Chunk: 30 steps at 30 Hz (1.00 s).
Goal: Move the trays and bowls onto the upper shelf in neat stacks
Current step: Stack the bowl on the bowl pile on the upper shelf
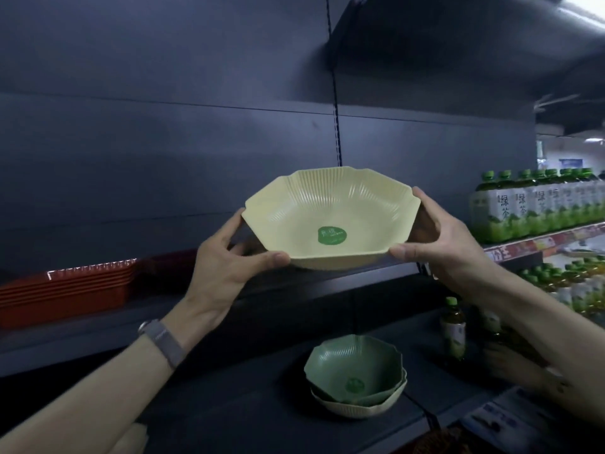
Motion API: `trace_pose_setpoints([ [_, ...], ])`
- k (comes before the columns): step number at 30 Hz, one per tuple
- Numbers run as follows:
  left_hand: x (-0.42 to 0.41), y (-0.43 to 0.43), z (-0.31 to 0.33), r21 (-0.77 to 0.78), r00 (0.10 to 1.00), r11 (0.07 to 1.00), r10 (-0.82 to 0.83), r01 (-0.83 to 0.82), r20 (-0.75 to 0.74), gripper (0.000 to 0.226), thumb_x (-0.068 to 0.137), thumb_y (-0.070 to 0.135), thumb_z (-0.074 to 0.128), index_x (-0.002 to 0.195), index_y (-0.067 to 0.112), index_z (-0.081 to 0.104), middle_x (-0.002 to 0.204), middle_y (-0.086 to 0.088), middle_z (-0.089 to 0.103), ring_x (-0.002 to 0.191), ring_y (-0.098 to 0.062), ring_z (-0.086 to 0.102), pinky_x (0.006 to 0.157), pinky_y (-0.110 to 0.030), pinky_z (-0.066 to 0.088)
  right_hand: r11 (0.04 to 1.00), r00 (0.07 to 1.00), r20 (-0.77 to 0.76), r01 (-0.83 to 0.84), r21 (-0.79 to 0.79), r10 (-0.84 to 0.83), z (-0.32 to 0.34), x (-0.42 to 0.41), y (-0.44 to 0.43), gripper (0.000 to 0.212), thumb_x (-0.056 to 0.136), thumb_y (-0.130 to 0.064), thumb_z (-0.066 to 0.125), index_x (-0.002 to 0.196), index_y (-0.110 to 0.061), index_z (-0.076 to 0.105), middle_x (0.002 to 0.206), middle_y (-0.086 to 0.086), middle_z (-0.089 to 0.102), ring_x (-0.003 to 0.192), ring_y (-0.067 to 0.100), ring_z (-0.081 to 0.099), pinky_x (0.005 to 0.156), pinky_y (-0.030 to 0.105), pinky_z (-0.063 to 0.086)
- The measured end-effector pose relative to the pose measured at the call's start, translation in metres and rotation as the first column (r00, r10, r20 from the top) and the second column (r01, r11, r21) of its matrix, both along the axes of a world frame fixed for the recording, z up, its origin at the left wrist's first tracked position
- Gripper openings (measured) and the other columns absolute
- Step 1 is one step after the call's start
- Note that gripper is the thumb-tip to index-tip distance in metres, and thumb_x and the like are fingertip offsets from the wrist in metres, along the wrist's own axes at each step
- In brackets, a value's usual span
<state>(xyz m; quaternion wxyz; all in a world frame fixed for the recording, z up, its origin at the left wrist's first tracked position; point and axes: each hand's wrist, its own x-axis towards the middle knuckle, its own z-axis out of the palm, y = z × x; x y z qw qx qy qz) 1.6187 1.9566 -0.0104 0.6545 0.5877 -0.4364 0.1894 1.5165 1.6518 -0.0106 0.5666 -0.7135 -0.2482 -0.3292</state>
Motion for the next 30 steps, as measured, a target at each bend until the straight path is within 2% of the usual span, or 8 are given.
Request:
trace_pose_setpoints([
  [2,0.014,-0.009,0.012,0.023,0.999,0.999,-0.042,0.042,0.002,0.082,0.07,0.016,0.094,0.144,0.021,0.059,0.141,0.002,0.068,0.135,-0.022,0.061,0.116,-0.042,0.046,0.999,0.999,0.013,-0.035,0.016,0.035,0.013,0.015,-0.009,0.113,0.05,-0.039,0.104,0.147,-0.018,0.05,0.148,0.0,0.063,0.143,0.017,0.053,0.121,0.039,0.038],
  [5,0.039,-0.026,0.028,0.03,0.993,0.994,-0.103,0.104,-0.052,0.066,0.087,0.02,0.084,0.147,0.016,0.055,0.146,-0.003,0.063,0.138,-0.024,0.057,0.115,-0.043,0.045,0.995,0.999,0.021,-0.044,0.086,0.043,0.032,0.042,-0.021,0.092,0.054,-0.027,0.099,0.136,-0.012,0.059,0.137,0.002,0.07,0.135,0.019,0.059,0.105,0.025,0.049],
  [9,0.066,-0.047,0.049,0.001,0.971,0.98,-0.199,0.201,-0.134,0.054,0.097,0.014,0.068,0.147,0.006,0.051,0.144,-0.001,0.064,0.12,-0.008,0.065,0.088,-0.017,0.053,0.983,0.999,0.003,-0.034,0.179,0.035,0.053,0.077,-0.031,0.089,0.051,-0.035,0.099,0.13,-0.013,0.064,0.121,-0.001,0.073,0.111,0.014,0.062,0.08,0.021,0.043],
  [11,0.08,-0.055,0.058,-0.008,0.965,0.977,-0.21,0.211,-0.157,0.05,0.1,0.012,0.066,0.146,0.004,0.051,0.14,0.0,0.065,0.111,-0.002,0.067,0.085,-0.012,0.051,0.977,0.999,-0.012,-0.032,0.212,0.035,0.059,0.092,-0.033,0.091,0.052,-0.034,0.097,0.132,-0.009,0.063,0.116,-0.002,0.072,0.102,0.013,0.059,0.075,0.026,0.034],
  [15,0.113,-0.062,0.067,-0.041,0.964,0.98,-0.2,0.196,-0.176,0.054,0.096,0.014,0.071,0.145,0.002,0.051,0.148,-0.009,0.061,0.126,-0.014,0.062,0.094,-0.016,0.051,0.963,0.994,-0.079,-0.052,0.264,0.075,0.064,0.123,-0.04,0.06,0.066,-0.025,0.085,0.122,-0.018,0.065,0.112,-0.007,0.074,0.1,0.012,0.06,0.083,0.034,0.032],
  [19,0.135,-0.065,0.062,-0.038,0.951,0.98,-0.201,0.197,-0.233,0.062,0.089,0.018,0.079,0.144,0.005,0.054,0.144,-0.007,0.065,0.132,-0.018,0.061,0.1,-0.02,0.051,0.96,0.986,-0.152,-0.021,0.279,0.065,0.058,0.151,-0.042,0.069,0.055,-0.034,0.09,0.12,-0.02,0.07,0.111,-0.007,0.077,0.106,0.014,0.063,0.088,0.035,0.034],
  [25,0.147,-0.07,0.054,-0.005,0.935,0.991,-0.13,0.136,-0.329,0.067,0.079,0.025,0.081,0.139,0.006,0.058,0.133,-0.003,0.072,0.121,-0.011,0.067,0.089,-0.014,0.054,0.954,0.971,-0.229,0.004,0.3,0.068,0.041,0.178,-0.05,0.073,0.055,-0.033,0.092,0.122,-0.014,0.071,0.113,-0.001,0.079,0.113,0.022,0.067,0.09,0.034,0.039],
  [30,0.151,-0.073,0.051,-0.002,0.895,0.992,-0.114,0.126,-0.43,0.031,0.094,0.018,0.072,0.122,0.008,0.06,0.114,-0.003,0.075,0.095,-0.006,0.074,0.074,-0.013,0.056,0.95,0.954,-0.285,0.001,0.313,0.093,0.04,0.187,-0.052,0.066,0.057,-0.027,0.092,0.117,-0.011,0.072,0.115,0.006,0.079,0.119,0.028,0.07,0.091,0.032,0.045],
])
